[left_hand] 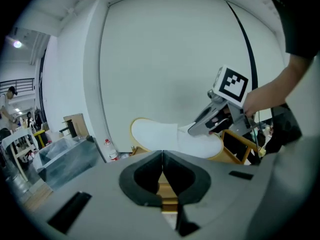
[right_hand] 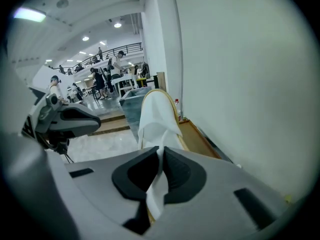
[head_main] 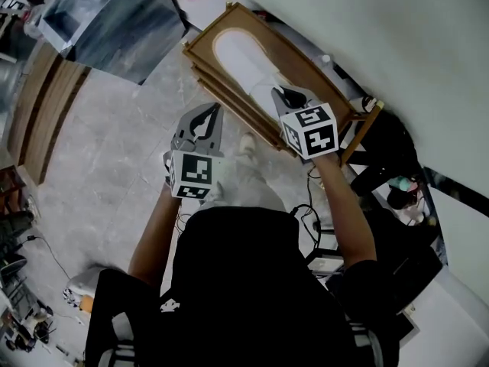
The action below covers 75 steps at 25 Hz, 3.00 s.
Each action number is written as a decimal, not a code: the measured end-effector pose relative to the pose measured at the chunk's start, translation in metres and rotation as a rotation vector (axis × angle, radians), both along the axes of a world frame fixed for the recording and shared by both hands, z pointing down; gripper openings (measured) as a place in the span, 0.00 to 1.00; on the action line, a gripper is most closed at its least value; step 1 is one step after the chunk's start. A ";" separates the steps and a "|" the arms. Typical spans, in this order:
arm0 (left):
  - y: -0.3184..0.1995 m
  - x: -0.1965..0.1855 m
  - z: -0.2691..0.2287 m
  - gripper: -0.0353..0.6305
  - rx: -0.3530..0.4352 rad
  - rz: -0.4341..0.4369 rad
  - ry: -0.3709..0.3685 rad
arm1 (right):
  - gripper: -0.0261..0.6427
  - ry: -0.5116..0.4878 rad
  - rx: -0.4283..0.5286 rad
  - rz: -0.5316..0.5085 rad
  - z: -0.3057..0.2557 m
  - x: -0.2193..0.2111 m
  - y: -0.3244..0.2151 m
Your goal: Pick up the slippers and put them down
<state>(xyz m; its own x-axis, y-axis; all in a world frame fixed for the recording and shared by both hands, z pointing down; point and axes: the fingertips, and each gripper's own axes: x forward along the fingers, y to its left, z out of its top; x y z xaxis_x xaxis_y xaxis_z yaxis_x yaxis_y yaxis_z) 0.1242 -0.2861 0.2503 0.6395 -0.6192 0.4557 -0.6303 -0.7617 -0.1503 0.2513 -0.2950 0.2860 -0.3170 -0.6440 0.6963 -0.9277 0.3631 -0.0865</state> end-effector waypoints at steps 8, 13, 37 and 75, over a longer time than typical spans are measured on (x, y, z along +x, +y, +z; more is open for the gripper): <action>0.022 -0.046 -0.037 0.06 0.059 -0.041 0.049 | 0.06 -0.027 0.098 0.003 -0.053 -0.042 0.033; 0.042 -0.071 -0.054 0.06 0.092 -0.037 0.071 | 0.06 -0.037 0.162 0.020 -0.084 -0.067 0.055; 0.141 -0.183 -0.102 0.06 0.197 -0.036 0.127 | 0.06 -0.011 0.293 0.015 -0.145 -0.180 0.163; 0.179 -0.207 0.089 0.06 0.022 -0.247 0.077 | 0.06 -0.079 0.117 -0.088 0.040 -0.186 0.205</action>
<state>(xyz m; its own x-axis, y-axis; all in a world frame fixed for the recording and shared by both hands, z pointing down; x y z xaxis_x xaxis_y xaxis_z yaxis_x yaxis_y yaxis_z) -0.0828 -0.1070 0.3389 0.5000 -0.7699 0.3966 -0.8069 -0.5804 -0.1094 0.0654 -0.0897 0.3258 -0.4265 -0.6867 0.5886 -0.8839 0.4546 -0.1101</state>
